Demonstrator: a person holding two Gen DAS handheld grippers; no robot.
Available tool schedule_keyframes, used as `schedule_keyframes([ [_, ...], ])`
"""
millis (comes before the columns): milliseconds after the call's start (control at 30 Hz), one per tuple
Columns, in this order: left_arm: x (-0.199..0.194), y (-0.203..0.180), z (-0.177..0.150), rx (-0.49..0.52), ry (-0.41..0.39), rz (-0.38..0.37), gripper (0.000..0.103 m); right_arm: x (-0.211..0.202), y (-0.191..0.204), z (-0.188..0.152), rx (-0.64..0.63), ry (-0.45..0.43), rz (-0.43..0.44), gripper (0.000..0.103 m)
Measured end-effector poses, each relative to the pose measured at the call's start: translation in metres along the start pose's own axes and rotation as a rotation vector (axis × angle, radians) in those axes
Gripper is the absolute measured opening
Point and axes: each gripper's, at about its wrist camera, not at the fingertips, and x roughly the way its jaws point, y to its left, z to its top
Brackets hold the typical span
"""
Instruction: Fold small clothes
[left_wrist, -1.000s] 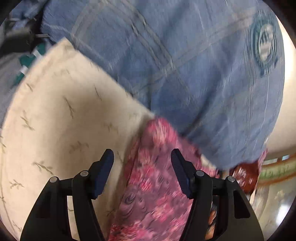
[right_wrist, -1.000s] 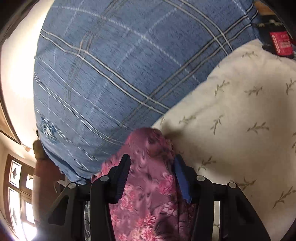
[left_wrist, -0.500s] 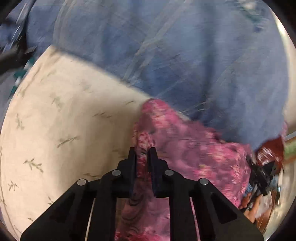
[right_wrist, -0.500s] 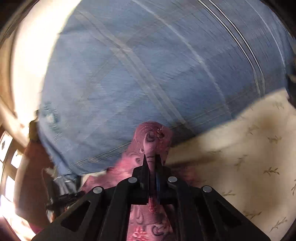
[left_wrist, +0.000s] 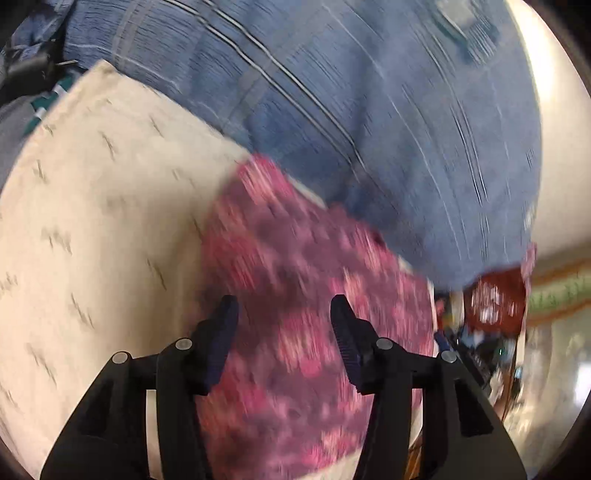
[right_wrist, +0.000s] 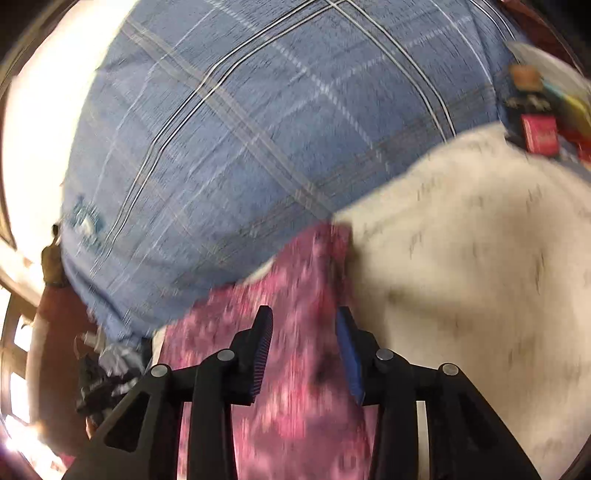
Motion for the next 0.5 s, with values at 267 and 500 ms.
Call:
schedule_keyframes([
  [267, 0.001, -0.02, -0.051, 0.055, 0.024, 0.17, 0.051, -0.038, -0.002, -0.064, -0.092, -0.006, -0.111, 0.038],
  [500, -0.049, -0.008, -0.123, -0.058, -0.052, -0.075, 0.066, -0.079, -0.029, -0.104, 0.052, -0.054, -0.068, 0.052],
])
